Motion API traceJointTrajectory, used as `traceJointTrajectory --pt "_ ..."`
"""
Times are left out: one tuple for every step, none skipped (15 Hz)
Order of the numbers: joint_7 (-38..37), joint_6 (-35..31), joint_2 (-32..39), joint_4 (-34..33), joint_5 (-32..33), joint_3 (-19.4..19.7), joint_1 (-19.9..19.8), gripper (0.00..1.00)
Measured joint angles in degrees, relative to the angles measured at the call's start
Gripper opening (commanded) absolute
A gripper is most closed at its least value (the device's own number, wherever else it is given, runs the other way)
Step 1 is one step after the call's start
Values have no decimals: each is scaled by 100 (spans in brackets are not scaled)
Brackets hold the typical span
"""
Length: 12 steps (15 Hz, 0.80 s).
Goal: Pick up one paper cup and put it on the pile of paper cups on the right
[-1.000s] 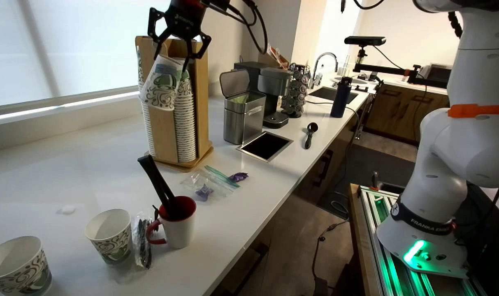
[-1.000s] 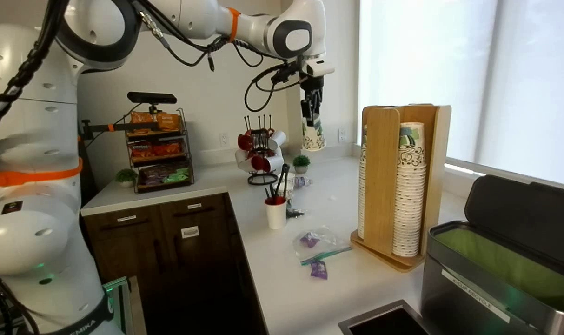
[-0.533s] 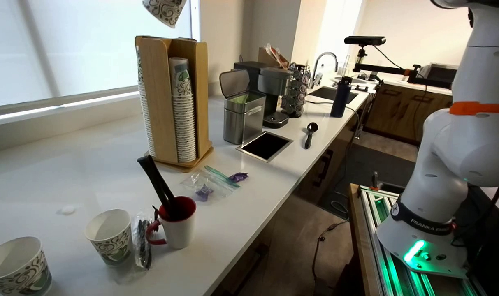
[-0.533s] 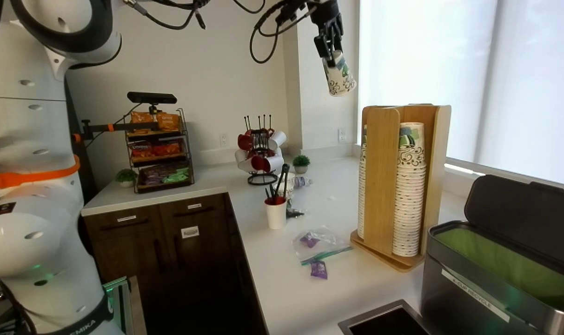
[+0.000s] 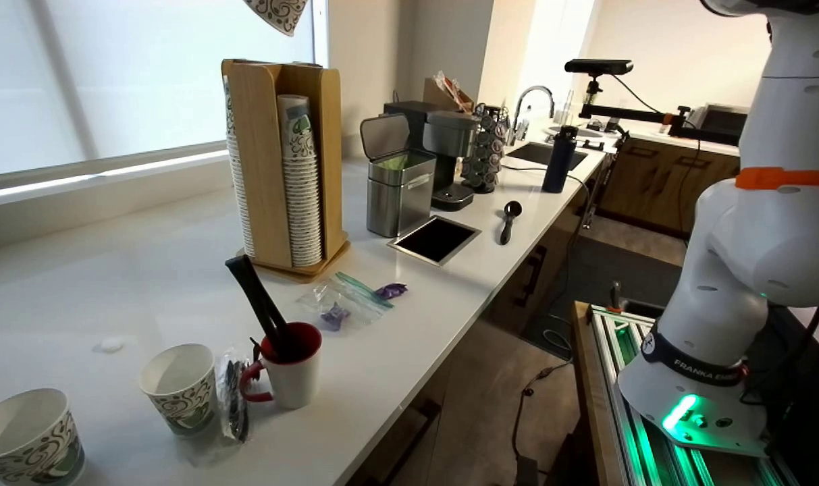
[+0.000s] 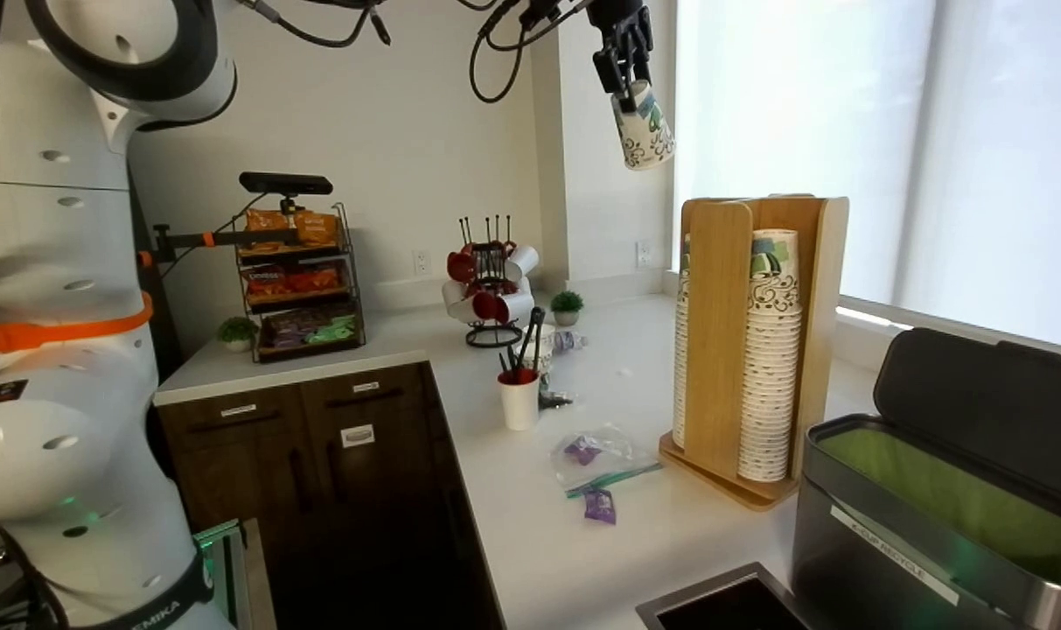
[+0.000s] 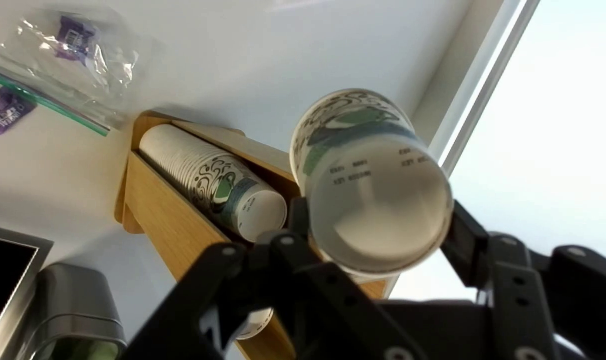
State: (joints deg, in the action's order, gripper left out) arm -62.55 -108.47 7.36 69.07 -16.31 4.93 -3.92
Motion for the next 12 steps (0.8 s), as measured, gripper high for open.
traceJointTrajectory --pt "0 0 0 0 0 0 0 65" --pt "0 0 0 0 0 0 -1 40" --pt "0 0 0 0 0 0 -1 40" --pt "0 0 0 0 0 0 -1 40" --pt "0 -27 7 -12 2 1 -2 40" --pt "0 -35 30 -58 23 7 -4 40" --pt "4 -14 80 -162 68 16 -6 40" --pt "96 75 164 -329 199 25 -17 40" --pt "253 270 276 -553 349 33 -35 40" --pt "427 473 403 -790 523 45 -50 40" --pt "589 688 554 -1064 715 63 -57 40" --pt "722 940 711 -1342 905 81 -57 40"
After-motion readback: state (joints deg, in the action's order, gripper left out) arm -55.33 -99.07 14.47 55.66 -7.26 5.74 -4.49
